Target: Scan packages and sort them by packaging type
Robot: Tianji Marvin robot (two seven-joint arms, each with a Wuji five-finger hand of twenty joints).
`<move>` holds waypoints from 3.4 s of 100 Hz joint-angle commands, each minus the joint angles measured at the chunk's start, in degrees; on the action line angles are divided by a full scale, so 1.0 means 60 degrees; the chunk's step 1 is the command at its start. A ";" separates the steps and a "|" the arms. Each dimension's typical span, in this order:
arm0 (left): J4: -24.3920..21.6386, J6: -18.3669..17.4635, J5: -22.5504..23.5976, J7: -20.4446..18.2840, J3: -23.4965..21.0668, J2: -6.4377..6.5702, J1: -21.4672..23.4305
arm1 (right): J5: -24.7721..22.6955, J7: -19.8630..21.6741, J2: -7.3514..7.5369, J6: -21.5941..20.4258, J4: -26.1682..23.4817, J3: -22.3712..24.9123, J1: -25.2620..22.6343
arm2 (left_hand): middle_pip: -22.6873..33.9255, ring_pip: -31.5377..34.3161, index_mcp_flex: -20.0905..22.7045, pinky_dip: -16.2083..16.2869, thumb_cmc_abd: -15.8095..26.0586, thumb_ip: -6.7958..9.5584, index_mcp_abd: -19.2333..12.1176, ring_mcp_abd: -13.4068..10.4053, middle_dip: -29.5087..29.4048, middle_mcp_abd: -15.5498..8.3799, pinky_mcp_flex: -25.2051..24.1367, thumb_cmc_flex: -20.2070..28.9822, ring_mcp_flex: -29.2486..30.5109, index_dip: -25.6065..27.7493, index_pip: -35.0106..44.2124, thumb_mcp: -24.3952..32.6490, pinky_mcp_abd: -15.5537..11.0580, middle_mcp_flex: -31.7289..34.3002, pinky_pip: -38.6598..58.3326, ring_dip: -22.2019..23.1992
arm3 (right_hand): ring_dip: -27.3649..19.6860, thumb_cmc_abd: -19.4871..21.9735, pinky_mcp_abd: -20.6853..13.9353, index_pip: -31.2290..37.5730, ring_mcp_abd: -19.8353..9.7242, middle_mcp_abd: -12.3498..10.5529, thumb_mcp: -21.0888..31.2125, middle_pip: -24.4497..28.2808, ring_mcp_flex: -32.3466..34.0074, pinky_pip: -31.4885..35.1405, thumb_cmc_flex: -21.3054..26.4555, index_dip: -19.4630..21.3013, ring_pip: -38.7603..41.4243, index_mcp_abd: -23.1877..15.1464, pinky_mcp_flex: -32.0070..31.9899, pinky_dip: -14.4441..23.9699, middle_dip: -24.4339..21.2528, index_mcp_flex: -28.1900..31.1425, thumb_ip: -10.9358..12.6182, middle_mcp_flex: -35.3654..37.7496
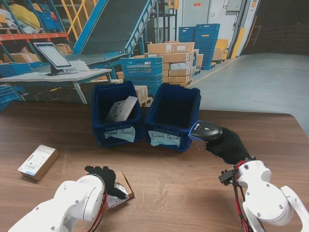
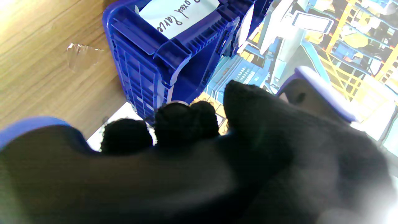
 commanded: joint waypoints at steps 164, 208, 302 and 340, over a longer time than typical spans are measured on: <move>0.2493 -0.0357 -0.1285 0.4992 0.0635 -0.0338 -0.0651 | 0.0200 0.0027 -0.0116 0.0183 0.0218 -0.0232 0.0274 | 0.4673 0.4949 0.3770 0.4166 -0.5043 0.1265 -0.3869 -0.0459 0.7116 -0.2215 0.4289 0.5673 0.7953 0.5600 1.0153 0.8059 0.1060 0.7065 0.9213 0.7740 | 0.0113 0.0744 -0.0020 -0.0079 -0.0004 0.0163 0.1381 -0.0031 0.0224 0.0513 0.0967 -0.0042 0.0270 -0.0674 0.0101 0.0177 0.0039 0.0356 0.0289 0.0071; 0.2005 -0.0245 -0.0934 0.5063 0.0129 -0.0413 -0.0513 | 0.0155 -0.0028 -0.0126 0.0247 0.0210 -0.0305 0.0339 | 0.4714 0.5146 0.3755 0.4405 -0.5057 0.1270 -0.3736 -0.0426 0.7121 -0.2072 0.4527 0.5653 0.8112 0.5522 1.0182 0.8130 0.1201 0.7114 0.9426 0.7973 | 0.0111 0.0745 -0.0018 -0.0072 -0.0010 0.0157 0.1383 -0.0022 0.0233 0.0520 0.0967 -0.0051 0.0268 -0.0676 0.0117 0.0170 0.0033 0.0354 0.0294 0.0075; 0.1864 -0.1318 -0.1864 0.5634 0.0413 -0.0572 -0.1668 | 0.0160 0.0078 -0.0106 0.0320 0.0244 -0.0237 0.0347 | 0.4713 0.5135 0.3641 0.4481 -0.4874 0.1209 -0.3738 -0.0516 0.7065 -0.2082 0.4599 0.5669 0.8086 0.5524 1.0233 0.7915 0.1167 0.7064 0.9317 0.7929 | 0.0113 0.0725 -0.0033 -0.0063 -0.0011 0.0178 0.1400 -0.0014 0.0236 0.0530 0.0977 -0.0049 0.0280 -0.0662 0.0122 0.0164 0.0039 0.0364 0.0288 0.0078; 0.2862 -0.2471 -0.2569 0.6536 0.1236 -0.0720 -0.2695 | 0.0194 0.0131 -0.0103 0.0409 0.0274 -0.0183 0.0400 | 0.4731 0.5082 0.3642 0.4458 -0.4851 0.1151 -0.3794 -0.0556 0.7036 -0.2141 0.4608 0.5654 0.8055 0.5475 1.0301 0.7917 0.1137 0.7055 0.9300 0.7903 | 0.0111 0.0730 -0.0025 -0.0067 -0.0010 0.0163 0.1397 -0.0014 0.0239 0.0530 0.0975 -0.0046 0.0279 -0.0662 0.0129 0.0163 0.0039 0.0355 0.0286 0.0081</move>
